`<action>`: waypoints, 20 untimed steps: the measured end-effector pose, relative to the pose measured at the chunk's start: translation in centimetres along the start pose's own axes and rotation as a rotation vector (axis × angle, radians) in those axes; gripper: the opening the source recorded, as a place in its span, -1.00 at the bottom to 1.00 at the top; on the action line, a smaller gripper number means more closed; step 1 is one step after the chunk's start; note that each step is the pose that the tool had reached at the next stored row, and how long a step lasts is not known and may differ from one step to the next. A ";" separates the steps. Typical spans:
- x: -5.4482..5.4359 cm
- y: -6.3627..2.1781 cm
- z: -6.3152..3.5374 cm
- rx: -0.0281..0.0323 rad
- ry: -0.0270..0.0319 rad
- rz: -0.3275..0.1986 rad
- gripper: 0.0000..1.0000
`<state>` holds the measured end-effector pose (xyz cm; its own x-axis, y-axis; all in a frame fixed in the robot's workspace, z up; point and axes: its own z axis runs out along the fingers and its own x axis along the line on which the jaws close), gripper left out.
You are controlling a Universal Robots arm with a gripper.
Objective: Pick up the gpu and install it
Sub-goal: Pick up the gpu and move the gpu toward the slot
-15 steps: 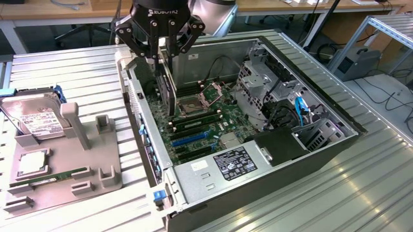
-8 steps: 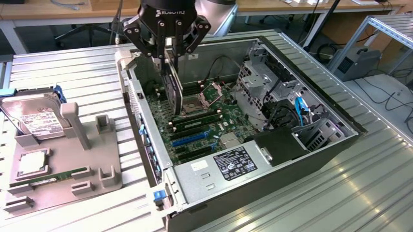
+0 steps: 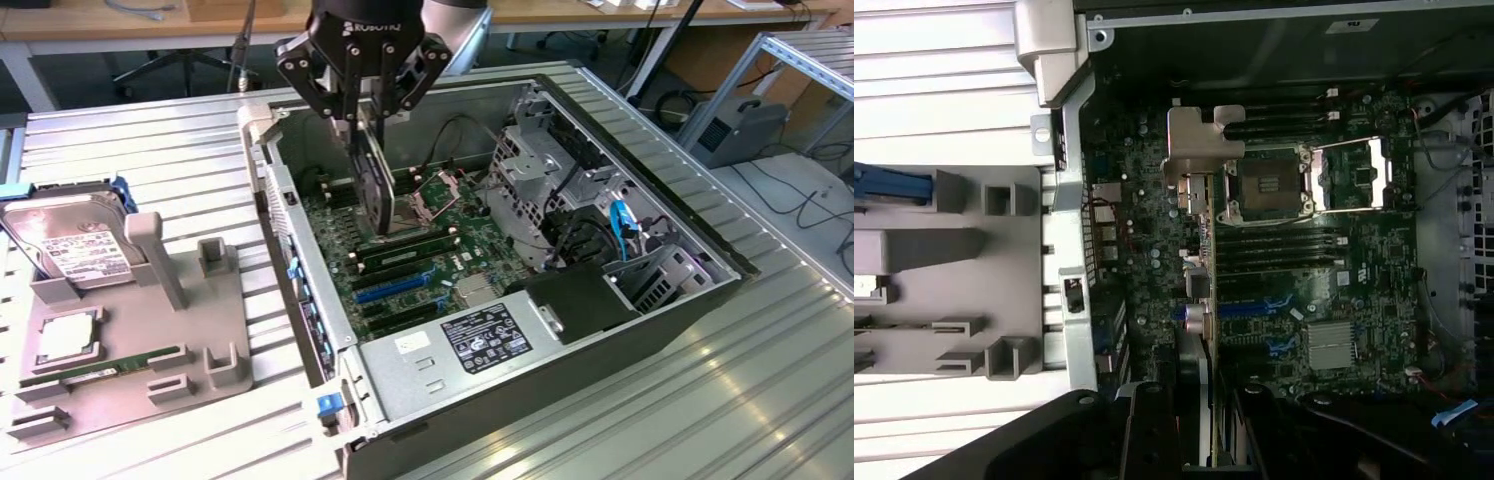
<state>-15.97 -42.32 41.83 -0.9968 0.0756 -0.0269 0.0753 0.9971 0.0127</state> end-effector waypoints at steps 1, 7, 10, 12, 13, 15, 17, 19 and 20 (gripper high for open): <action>-0.1 0.01 0.02 0.0001 -0.0001 0.000 -0.47; -1.1 0.08 0.18 0.0008 -0.0001 0.000 -0.47; -1.5 0.11 0.25 0.0011 -0.0001 0.000 -0.47; -1.9 0.14 0.30 0.0013 -0.0001 0.000 -0.47; -2.0 0.15 0.32 0.0014 -0.0001 0.000 -0.47; -2.3 0.17 0.37 0.0015 -0.0002 0.000 -0.47; -3.0 0.22 0.46 0.0018 -0.0002 0.000 -0.47; -3.5 0.26 0.52 0.0020 -0.0002 0.000 -0.47; -3.6 0.27 0.55 0.0020 -0.0002 0.000 -0.47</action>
<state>-12.32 -42.32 41.39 -0.9968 0.0755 -0.0271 0.0752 0.9971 0.0107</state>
